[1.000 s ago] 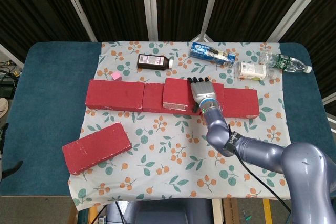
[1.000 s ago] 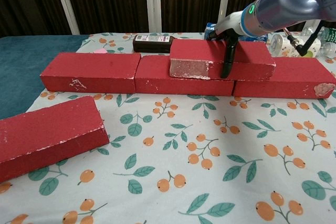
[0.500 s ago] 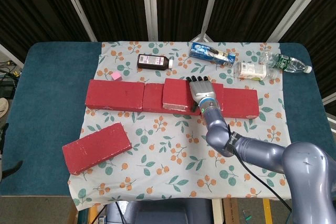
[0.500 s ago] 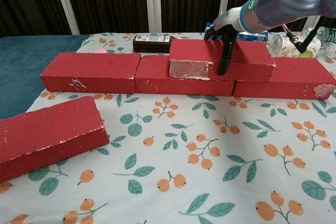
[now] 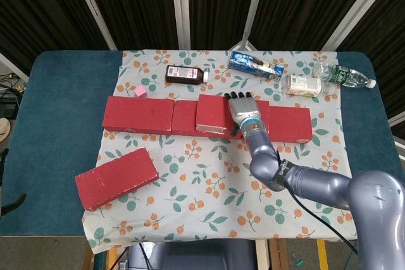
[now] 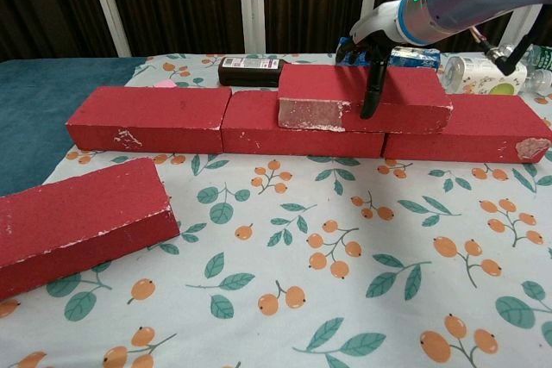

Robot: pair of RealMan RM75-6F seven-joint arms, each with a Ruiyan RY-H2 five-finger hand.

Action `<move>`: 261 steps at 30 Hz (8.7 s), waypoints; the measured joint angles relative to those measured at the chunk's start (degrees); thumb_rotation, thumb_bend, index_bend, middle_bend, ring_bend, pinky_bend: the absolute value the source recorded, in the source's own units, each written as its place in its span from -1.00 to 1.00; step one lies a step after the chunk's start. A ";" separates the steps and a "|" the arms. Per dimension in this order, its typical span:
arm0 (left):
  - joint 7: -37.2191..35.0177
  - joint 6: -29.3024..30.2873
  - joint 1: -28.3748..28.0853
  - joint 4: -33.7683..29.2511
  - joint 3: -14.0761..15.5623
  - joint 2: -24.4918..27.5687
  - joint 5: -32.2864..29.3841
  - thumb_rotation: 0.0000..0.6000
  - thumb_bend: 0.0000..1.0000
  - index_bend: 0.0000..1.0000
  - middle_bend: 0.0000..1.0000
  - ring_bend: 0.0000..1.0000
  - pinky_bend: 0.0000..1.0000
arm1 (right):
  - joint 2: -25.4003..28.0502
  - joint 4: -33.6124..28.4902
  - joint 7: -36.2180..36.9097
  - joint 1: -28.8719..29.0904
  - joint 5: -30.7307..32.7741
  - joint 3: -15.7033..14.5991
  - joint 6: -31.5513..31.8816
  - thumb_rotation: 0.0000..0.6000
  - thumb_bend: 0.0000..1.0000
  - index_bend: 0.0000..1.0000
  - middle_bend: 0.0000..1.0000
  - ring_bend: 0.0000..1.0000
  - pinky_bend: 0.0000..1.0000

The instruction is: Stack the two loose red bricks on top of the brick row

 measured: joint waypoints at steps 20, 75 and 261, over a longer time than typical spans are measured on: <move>-6.78 0.08 1.50 -1.92 2.04 4.88 2.87 1.00 -1.00 -1.00 -1.00 -1.00 -0.81 | 26.90 -39.34 13.29 -16.05 -25.78 3.57 13.12 1.00 -0.69 -1.00 -1.00 -1.00 -1.00; 30.33 -16.92 -28.36 -27.86 -6.35 -4.62 -49.47 1.00 -1.00 -1.00 -1.00 -1.00 -0.72 | 9.36 -15.67 42.56 -68.44 -89.72 -14.11 44.73 1.00 -0.69 -1.00 -1.00 -1.00 -1.00; 17.13 -66.26 -76.97 28.20 -0.25 -9.88 -62.87 1.00 -0.79 -0.20 -0.24 -0.71 -0.60 | 4.21 -10.87 33.73 -70.54 -75.97 -2.63 37.12 1.00 -0.69 -1.00 -1.00 -1.00 -1.00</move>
